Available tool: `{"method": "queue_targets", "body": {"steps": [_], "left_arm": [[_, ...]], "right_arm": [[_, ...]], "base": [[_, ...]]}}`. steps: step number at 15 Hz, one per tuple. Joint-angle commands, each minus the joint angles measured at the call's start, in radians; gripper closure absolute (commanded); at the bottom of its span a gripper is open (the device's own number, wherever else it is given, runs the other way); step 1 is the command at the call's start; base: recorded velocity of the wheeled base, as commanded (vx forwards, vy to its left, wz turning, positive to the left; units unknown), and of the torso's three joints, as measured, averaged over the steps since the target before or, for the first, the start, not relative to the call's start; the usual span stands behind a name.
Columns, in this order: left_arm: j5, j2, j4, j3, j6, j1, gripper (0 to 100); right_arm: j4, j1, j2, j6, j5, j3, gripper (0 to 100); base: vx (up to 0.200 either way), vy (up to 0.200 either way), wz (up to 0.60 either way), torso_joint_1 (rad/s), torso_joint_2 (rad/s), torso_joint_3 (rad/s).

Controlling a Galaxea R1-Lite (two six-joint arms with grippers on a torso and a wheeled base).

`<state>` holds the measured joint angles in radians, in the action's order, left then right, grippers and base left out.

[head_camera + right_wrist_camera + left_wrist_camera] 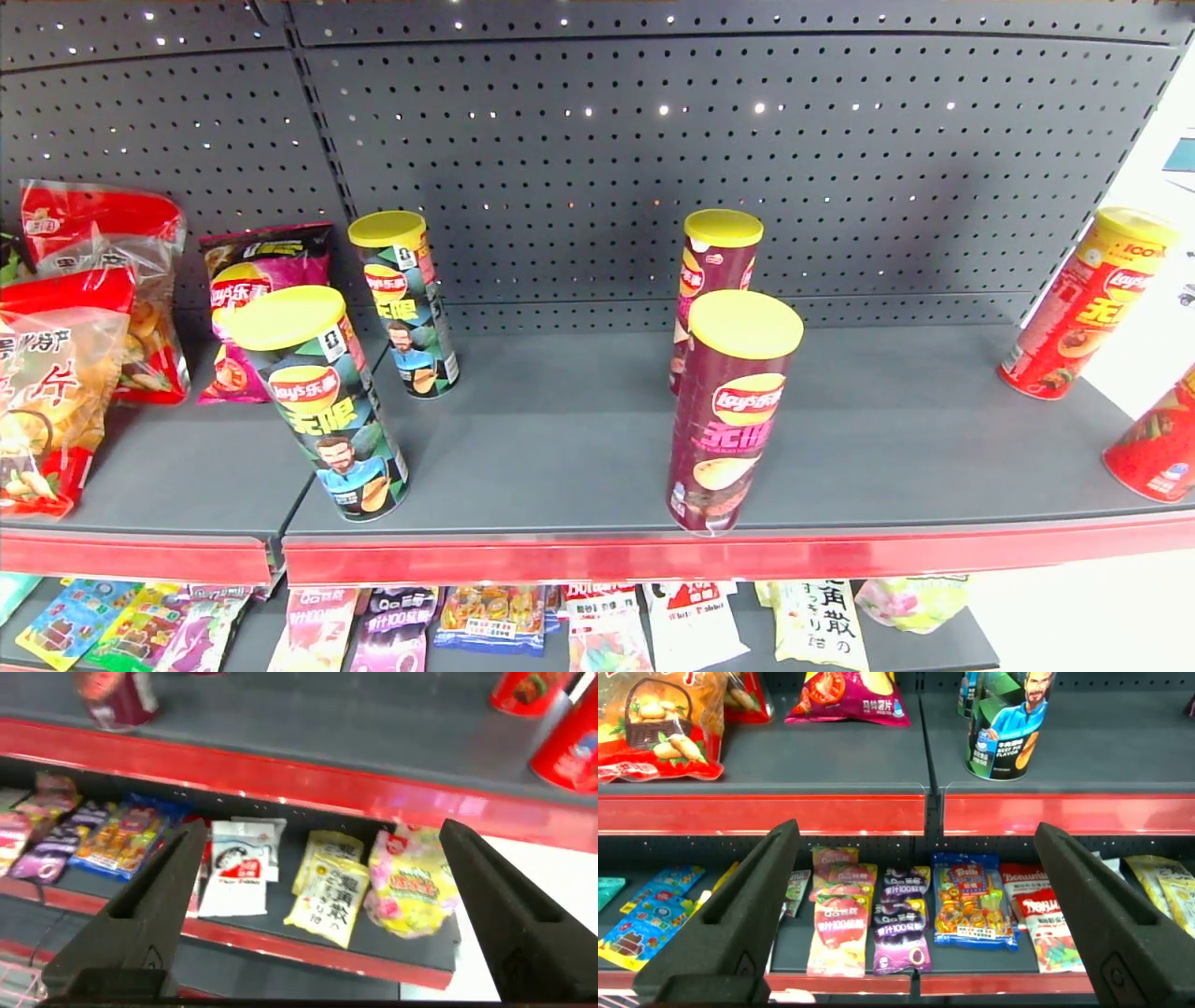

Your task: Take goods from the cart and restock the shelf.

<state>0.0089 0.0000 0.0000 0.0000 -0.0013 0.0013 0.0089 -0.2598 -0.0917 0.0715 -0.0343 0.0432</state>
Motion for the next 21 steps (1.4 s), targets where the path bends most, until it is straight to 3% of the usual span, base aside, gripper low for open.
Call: {"method": "queue_targets", "body": {"steps": [1,2,3,6,8,11,15,18,21], "left_arm": [[0.0,0.0,0.0,0.0,0.0,0.0,0],[0.0,0.0,0.0,0.0,0.0,0.0,0],[0.0,0.0,0.0,0.0,0.0,0.0,0],[0.0,0.0,0.0,0.0,0.0,0.0,0],[0.0,0.0,0.0,0.0,0.0,0.0,0],[0.0,0.0,0.0,0.0,0.0,0.0,0],[0.0,0.0,0.0,0.0,0.0,0.0,0],[0.0,0.0,0.0,0.0,0.0,0.0,0],[0.0,0.0,0.0,0.0,0.0,0.002,0]], "right_arm": [[-0.001,-0.039,-0.198,-0.013,0.045,0.195,0],[-0.003,-0.039,-0.215,-0.019,0.045,0.207,0],[-0.006,-0.047,-0.496,-0.125,0.076,0.399,0],[-0.061,-0.104,-0.691,-0.13,0.264,0.394,0],[-0.274,-0.13,-0.836,-0.128,0.494,0.339,0],[-0.537,-0.131,-1.016,-0.11,0.728,0.299,0],[-0.63,-0.093,-1.166,-0.047,0.794,0.313,0],[-0.676,-0.036,-1.313,0.11,0.973,0.346,0],[-0.675,-0.038,-1.395,0.183,0.995,0.4,0]], "base": [[0.0,0.0,0.0,0.0,0.0,0.0],[0.0,0.0,0.0,0.0,0.0,0.0],[0.0,0.0,0.0,0.0,0.0,0.0],[0.0,0.0,0.0,0.0,0.0,0.0],[0.0,0.0,0.0,0.0,0.0,0.0],[0.0,0.0,0.0,0.0,0.0,0.0],[0.0,0.0,0.0,0.0,0.0,0.0],[0.0,0.0,0.0,0.0,0.0,0.0],[0.0,0.0,0.0,0.0,0.0,0.0]]}}
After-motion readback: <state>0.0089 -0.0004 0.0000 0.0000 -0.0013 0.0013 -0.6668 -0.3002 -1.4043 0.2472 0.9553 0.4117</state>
